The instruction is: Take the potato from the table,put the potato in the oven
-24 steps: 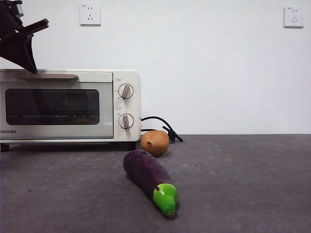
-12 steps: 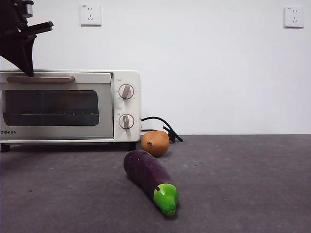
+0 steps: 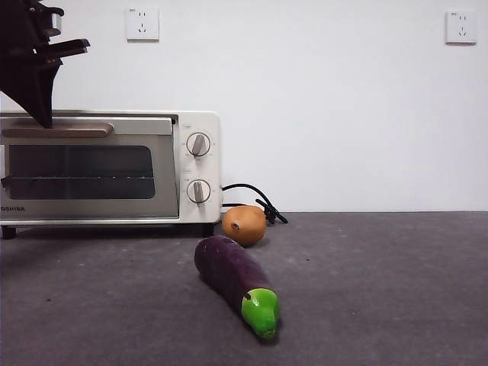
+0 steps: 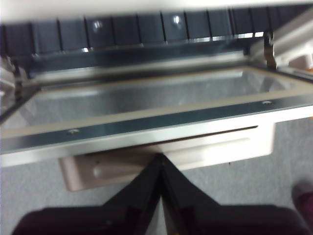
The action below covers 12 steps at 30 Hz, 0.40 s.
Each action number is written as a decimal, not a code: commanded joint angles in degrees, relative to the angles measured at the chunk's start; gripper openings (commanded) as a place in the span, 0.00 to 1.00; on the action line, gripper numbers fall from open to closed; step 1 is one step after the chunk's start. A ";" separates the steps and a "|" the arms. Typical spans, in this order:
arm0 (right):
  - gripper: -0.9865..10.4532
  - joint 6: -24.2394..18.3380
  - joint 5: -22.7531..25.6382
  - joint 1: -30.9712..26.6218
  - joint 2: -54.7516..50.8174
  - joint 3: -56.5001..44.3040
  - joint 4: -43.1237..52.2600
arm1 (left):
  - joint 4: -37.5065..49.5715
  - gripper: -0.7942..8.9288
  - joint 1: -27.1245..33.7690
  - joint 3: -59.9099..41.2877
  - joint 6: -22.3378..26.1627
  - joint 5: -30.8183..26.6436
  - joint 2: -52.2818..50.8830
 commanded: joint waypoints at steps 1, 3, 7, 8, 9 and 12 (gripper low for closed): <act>0.09 0.22 -0.17 0.04 -0.72 0.11 -0.92 | 0.94 0.08 -1.18 -2.38 0.70 -1.84 3.08; 0.09 0.20 -0.17 0.04 -0.94 0.11 -1.84 | 1.22 0.08 -1.95 -2.97 0.66 -1.99 3.08; 0.09 0.17 -0.17 0.04 -0.96 0.13 -2.80 | 2.03 0.08 -3.39 -5.05 0.61 -2.71 3.08; 0.09 0.15 -0.17 0.04 -0.96 0.13 -2.93 | 2.32 0.08 -3.82 -5.92 0.61 -3.08 3.08; 0.09 0.15 -0.17 0.04 -0.96 0.13 -2.95 | 2.86 0.08 -4.20 -6.95 0.61 -3.32 3.08; 0.09 0.15 -0.17 0.04 -0.96 0.13 -2.95 | 4.94 0.08 -5.05 -10.29 0.39 -3.45 3.08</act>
